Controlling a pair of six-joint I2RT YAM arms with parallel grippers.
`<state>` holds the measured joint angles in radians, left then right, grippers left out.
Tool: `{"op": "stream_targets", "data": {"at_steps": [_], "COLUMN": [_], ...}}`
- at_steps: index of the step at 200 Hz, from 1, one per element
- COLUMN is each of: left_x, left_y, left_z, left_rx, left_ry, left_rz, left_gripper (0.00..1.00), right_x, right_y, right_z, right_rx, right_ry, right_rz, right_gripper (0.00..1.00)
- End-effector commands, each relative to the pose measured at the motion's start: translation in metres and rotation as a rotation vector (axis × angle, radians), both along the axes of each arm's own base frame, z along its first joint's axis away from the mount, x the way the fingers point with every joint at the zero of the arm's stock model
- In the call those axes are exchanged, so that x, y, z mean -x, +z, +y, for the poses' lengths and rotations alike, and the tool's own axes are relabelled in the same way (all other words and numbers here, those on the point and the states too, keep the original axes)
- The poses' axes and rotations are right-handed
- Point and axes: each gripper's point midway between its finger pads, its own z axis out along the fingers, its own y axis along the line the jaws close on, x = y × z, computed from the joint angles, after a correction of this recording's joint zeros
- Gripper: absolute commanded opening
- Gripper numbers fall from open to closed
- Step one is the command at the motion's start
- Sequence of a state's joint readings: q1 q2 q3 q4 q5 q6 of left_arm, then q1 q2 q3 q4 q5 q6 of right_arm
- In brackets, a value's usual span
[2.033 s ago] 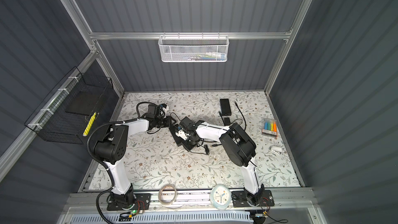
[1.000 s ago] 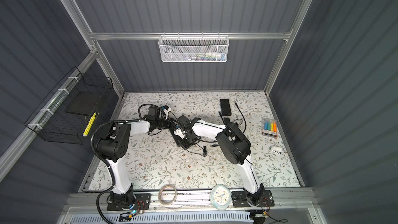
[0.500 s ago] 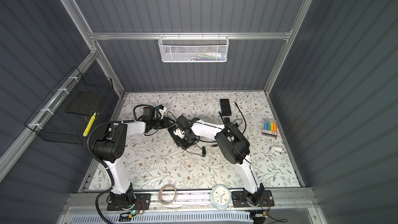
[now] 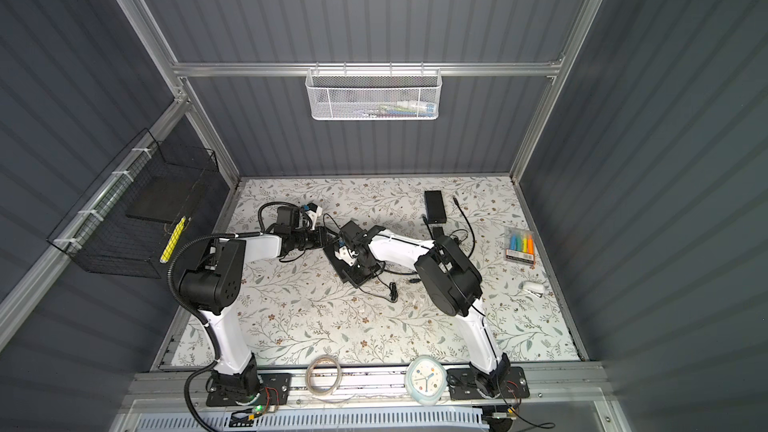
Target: Insert the plug into the switch port
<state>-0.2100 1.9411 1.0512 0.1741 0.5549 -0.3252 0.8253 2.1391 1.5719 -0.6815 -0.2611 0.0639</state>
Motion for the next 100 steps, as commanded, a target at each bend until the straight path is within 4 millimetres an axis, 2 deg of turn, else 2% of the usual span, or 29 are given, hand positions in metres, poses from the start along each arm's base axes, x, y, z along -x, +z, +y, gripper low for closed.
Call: {"op": "stream_targets", "data": {"at_steps": [1, 55, 100], "left_x": [0.0041, 0.0039, 0.0054], "left_y": [0.0076, 0.0073, 0.0064], "left_z": [-0.0024, -0.0043, -0.0047], "left_rx": [0.024, 0.034, 0.039], "left_ry": [-0.016, -0.023, -0.027], "left_rz": [-0.007, -0.003, -0.002], "left_gripper": [0.40, 0.40, 0.39], "right_x": [-0.0041, -0.0028, -0.0069], "right_y": [-0.0059, -0.0117, -0.0090], "right_z": [-0.0006, -0.0002, 0.0004], "right_rx": [0.019, 0.026, 0.026], "right_ry": [-0.006, -0.007, -0.011], "right_rz": [0.007, 0.024, 0.013], "right_gripper": [0.00, 0.00, 0.00]}}
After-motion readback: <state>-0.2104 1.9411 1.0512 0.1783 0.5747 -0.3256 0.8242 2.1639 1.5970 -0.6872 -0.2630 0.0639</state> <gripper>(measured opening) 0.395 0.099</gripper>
